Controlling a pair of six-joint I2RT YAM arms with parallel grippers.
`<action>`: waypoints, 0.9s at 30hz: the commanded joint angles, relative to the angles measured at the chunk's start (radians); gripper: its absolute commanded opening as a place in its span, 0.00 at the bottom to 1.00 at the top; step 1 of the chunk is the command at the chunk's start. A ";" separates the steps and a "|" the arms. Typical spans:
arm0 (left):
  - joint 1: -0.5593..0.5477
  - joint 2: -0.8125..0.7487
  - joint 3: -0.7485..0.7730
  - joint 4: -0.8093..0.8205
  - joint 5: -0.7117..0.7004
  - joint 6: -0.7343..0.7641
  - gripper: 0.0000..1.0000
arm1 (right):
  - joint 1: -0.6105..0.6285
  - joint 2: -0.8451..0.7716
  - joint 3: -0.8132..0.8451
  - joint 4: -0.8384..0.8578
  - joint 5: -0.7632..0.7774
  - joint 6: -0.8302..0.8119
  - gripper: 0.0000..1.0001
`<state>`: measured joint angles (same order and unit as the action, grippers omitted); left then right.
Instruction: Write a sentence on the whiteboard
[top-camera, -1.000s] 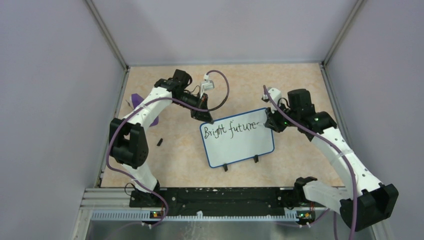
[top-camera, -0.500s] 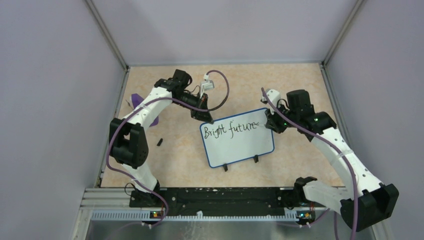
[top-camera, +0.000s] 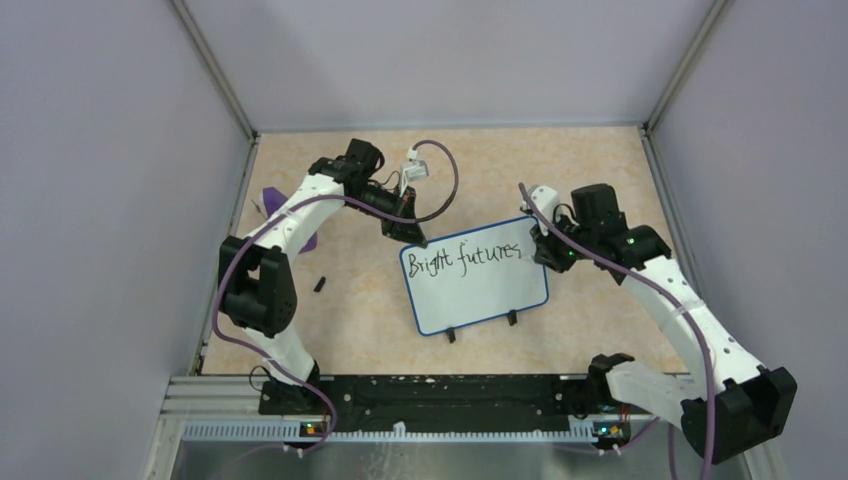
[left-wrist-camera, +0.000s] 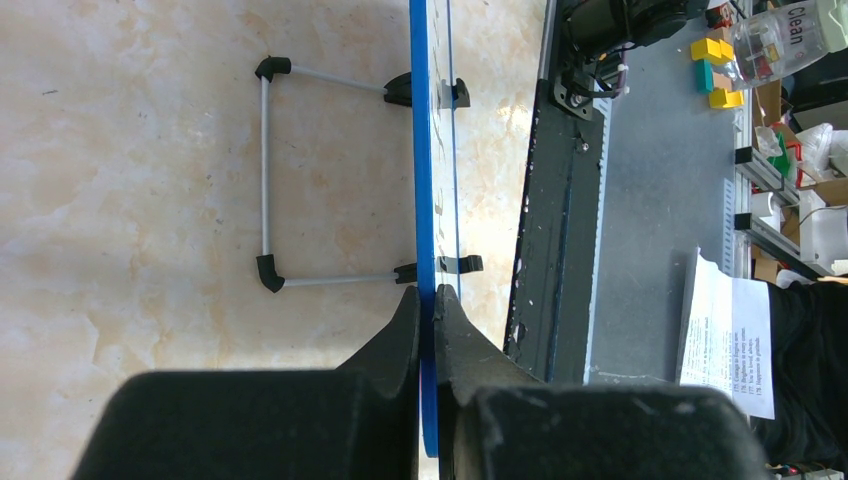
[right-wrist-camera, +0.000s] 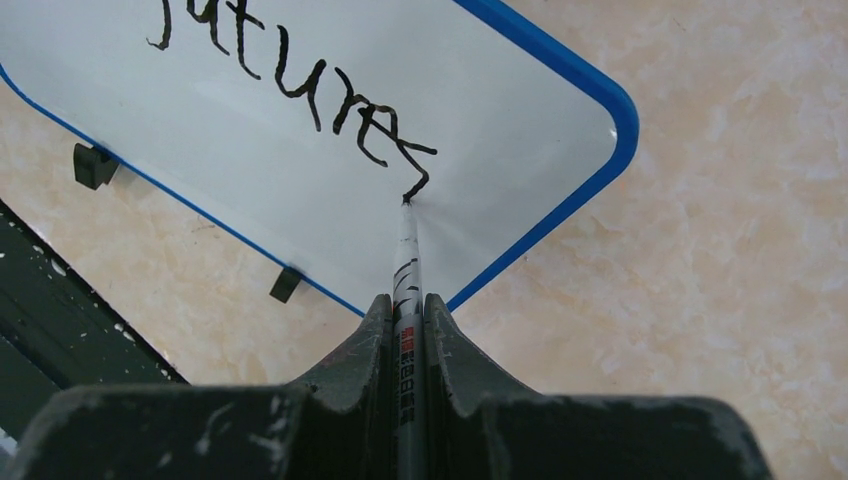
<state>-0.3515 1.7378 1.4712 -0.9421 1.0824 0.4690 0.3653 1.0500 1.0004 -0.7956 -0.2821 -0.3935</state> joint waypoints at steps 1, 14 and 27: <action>-0.009 -0.006 -0.013 0.005 0.001 0.013 0.00 | 0.022 0.016 0.006 0.028 -0.013 -0.003 0.00; -0.001 -0.038 -0.096 0.112 -0.009 -0.095 0.00 | 0.130 -0.019 0.043 0.020 -0.211 0.019 0.00; 0.016 -0.108 -0.222 0.285 -0.049 -0.253 0.00 | 0.277 0.022 -0.024 0.131 -0.267 0.055 0.00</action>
<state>-0.3336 1.6207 1.2785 -0.6498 1.0912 0.2512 0.5827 1.0554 0.9943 -0.7460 -0.5365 -0.3492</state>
